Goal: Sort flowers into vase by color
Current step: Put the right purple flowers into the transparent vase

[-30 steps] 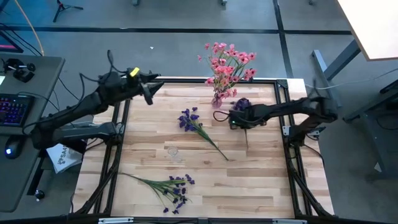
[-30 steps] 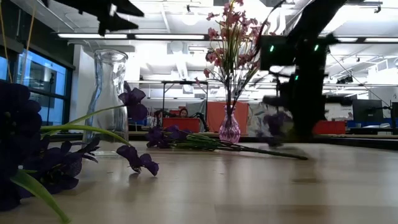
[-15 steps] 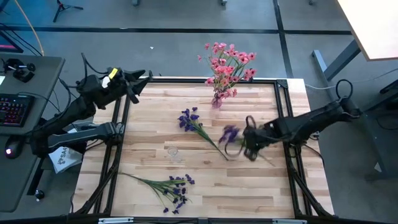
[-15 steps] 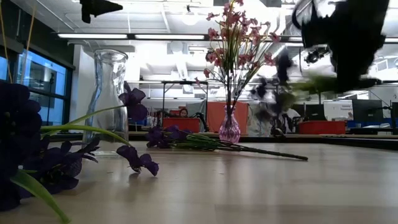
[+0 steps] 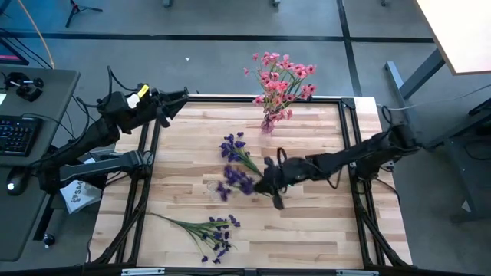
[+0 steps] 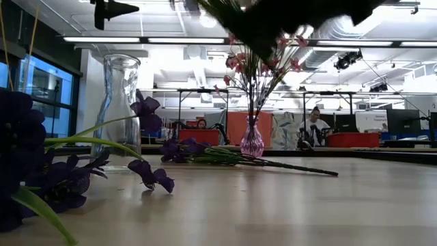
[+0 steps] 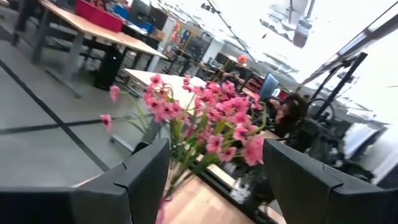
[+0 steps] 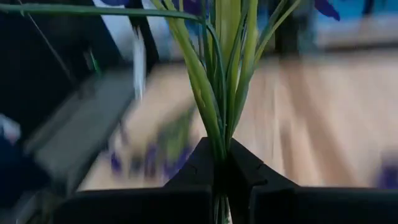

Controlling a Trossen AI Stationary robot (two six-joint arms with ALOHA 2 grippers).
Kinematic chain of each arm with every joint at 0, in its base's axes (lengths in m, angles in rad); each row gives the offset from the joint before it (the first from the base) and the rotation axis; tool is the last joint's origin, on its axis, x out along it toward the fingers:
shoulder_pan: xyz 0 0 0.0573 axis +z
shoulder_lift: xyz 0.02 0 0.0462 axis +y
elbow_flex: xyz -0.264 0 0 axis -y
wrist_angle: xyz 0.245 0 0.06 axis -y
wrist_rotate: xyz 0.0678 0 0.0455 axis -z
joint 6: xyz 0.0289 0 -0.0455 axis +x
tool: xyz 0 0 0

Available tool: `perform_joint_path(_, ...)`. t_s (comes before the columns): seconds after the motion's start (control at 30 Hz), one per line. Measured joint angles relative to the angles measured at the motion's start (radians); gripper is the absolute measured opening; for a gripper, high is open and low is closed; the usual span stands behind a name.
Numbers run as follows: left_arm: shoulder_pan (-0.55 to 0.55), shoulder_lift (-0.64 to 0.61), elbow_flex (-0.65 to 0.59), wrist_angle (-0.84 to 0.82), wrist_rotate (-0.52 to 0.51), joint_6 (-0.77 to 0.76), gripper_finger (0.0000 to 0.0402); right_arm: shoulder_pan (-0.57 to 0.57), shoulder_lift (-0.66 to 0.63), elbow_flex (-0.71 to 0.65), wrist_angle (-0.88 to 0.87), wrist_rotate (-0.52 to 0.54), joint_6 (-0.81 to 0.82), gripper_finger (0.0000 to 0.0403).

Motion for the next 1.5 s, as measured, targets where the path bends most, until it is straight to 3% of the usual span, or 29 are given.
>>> perform_joint_path(0.2,0.000,-0.001,0.000,0.002,0.062,-0.014,0.0246,-0.049,0.097,0.149,0.238,-0.014,-0.072,0.0001)
perform_joint_path(0.47,0.000,-0.001,0.000,-0.001,0.146,0.066,0.0246,-0.059,0.319,0.461,0.239,0.001,-0.160,0.0001)
perform_joint_path(0.7,0.000,-0.001,0.000,-0.010,0.168,0.124,0.0246,-0.072,0.444,0.620,0.240,0.031,-0.150,0.0001)
perform_joint_path(1.1,0.000,-0.001,0.000,-0.024,0.168,0.123,0.0246,-0.073,0.473,0.626,0.180,0.055,-0.133,0.0009)
perform_joint_path(1.33,0.000,-0.001,0.000,-0.023,0.167,0.123,0.0246,-0.073,0.472,0.626,0.110,0.058,-0.075,0.0067)
perform_joint_path(1.5,0.000,-0.001,0.000,-0.023,0.167,0.122,0.0246,-0.077,0.449,0.626,0.002,0.058,-0.045,0.0133)
